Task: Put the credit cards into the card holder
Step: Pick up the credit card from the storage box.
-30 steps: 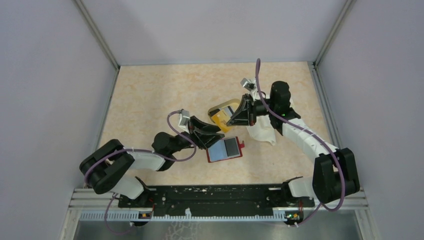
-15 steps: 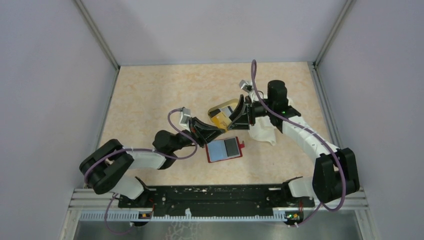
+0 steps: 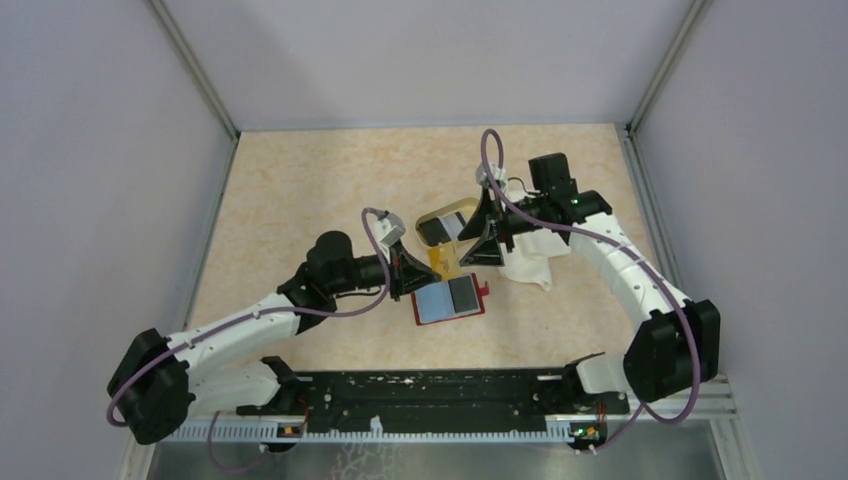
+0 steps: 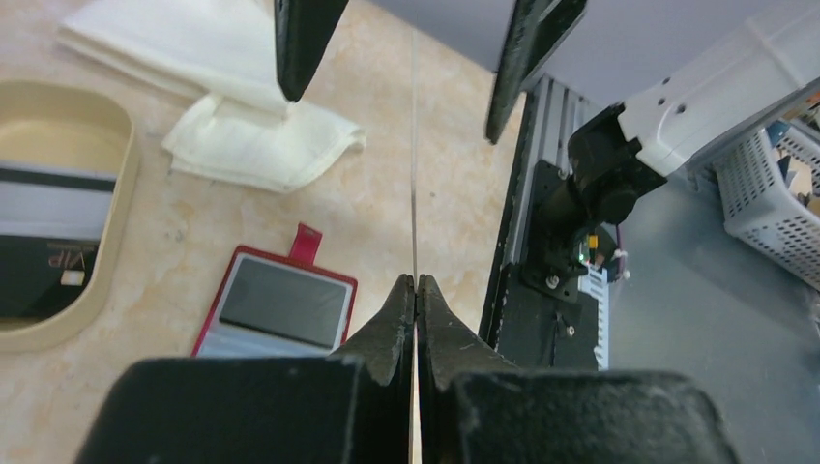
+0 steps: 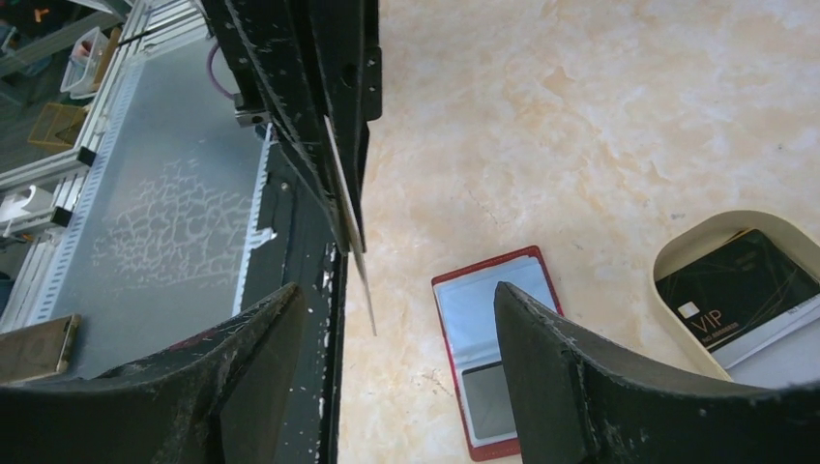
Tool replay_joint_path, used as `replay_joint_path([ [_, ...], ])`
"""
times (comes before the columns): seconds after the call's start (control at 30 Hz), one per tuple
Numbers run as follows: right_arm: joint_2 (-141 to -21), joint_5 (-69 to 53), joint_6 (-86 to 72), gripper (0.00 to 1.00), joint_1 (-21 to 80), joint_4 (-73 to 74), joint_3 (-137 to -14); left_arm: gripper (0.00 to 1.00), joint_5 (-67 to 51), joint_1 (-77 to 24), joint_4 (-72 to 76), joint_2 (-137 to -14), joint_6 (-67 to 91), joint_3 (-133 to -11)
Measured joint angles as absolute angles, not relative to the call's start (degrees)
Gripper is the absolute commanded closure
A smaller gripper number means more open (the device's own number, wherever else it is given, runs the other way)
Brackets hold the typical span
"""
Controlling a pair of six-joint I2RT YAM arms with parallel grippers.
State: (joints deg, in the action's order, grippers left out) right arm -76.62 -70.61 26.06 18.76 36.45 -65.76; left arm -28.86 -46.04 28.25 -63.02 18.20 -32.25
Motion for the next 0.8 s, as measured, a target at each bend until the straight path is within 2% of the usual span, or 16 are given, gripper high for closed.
replay_joint_path([
  [0.1, -76.82, -70.61, 27.46, 0.32, 19.40, 37.87, -65.73, 1.00, -30.04, -45.65, 20.21, -64.53, 15.51, -35.07],
  [0.27, -77.38, -70.39, 27.97, 0.41, 20.43, 38.00, -65.67, 1.00, -31.83, -45.21, 12.78, -68.14, 12.51, -38.59],
  [0.37, -78.32, -69.69, 27.99, 0.54, 21.06, 37.98, -65.67, 1.00, -33.01, -45.08, 10.81, -69.41, 11.55, -39.62],
  [0.47, -79.40, -68.40, 28.53, 0.73, 22.09, 38.24, -65.67, 1.00, -33.95, -44.88, 9.87, -70.08, 10.81, -40.25],
  [0.57, -79.92, -67.46, 29.41, 0.85, 22.81, 38.70, -65.67, 1.00, -34.59, -44.86, 9.76, -70.46, 10.48, -40.49],
  [0.63, -80.05, -67.11, 29.89, 0.98, 23.05, 39.09, -65.67, 1.00, -34.76, -44.84, 9.67, -70.46, 10.39, -40.51],
  [0.7, -80.05, -67.11, 30.30, 1.00, 23.09, 39.64, -65.69, 1.00, -34.79, -44.80, 9.65, -70.46, 10.39, -40.49],
  [0.73, -80.05, -67.26, 30.55, 1.00, 23.11, 40.05, -65.73, 0.89, -34.79, -44.62, 9.50, -70.46, 10.39, -40.49],
  [0.8, -80.05, -67.33, 30.96, 1.00, 23.16, 40.75, -65.84, 0.59, -34.65, -44.23, 9.28, -70.46, 10.39, -40.49],
])
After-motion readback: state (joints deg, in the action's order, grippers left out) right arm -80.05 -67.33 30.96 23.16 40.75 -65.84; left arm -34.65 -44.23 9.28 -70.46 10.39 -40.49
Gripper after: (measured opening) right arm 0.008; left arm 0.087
